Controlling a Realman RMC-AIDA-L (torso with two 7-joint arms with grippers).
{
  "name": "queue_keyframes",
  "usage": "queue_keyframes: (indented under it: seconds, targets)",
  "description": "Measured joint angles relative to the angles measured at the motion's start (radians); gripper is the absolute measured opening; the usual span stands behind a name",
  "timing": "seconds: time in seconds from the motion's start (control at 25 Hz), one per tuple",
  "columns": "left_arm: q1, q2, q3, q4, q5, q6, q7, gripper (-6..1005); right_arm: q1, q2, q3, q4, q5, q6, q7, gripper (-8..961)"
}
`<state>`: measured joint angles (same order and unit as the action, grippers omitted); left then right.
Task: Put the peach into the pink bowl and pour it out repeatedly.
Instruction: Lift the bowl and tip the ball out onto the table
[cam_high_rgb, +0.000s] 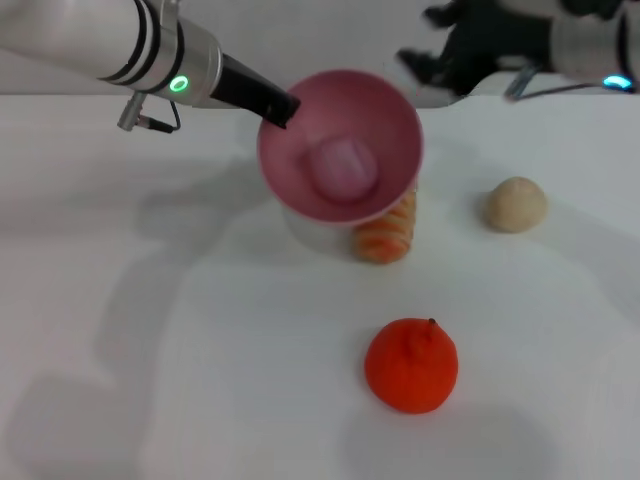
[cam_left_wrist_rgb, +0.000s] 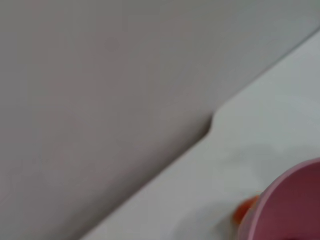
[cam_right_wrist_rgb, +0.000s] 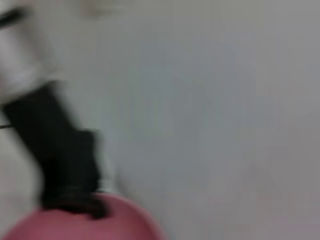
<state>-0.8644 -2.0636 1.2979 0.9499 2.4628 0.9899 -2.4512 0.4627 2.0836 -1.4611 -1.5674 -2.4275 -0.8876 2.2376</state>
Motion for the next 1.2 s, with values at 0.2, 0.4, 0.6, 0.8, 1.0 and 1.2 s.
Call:
queue_keyframes:
  seconds: [0.2,0.4,0.6,0.8,1.0,1.2]
  targets:
    - [0.02,-0.002,0.071,0.002,-0.006,-0.125,0.038,34,-0.086,0.003,0.039,0.049,0.098,0.218,-0.031,477]
    - [0.028,-0.006,0.207,0.017,-0.008,-0.258,0.066,34,-0.177,-0.001,0.041,0.15,0.389,0.515,-0.156,477]
    - [0.038,-0.01,0.362,0.033,-0.016,-0.436,0.091,34,-0.227,-0.005,0.041,0.194,0.573,0.641,-0.263,478]
    - [0.055,-0.01,0.47,0.052,-0.015,-0.575,0.092,33,-0.238,-0.003,0.035,0.181,0.577,0.657,-0.3,478]
    - [0.061,-0.01,0.484,0.053,-0.017,-0.596,0.092,33,-0.218,-0.005,-0.007,0.207,0.579,0.712,-0.306,477]
    - [0.08,-0.01,0.491,0.059,-0.017,-0.61,0.092,33,-0.183,-0.007,-0.058,0.245,0.583,0.786,-0.265,478]
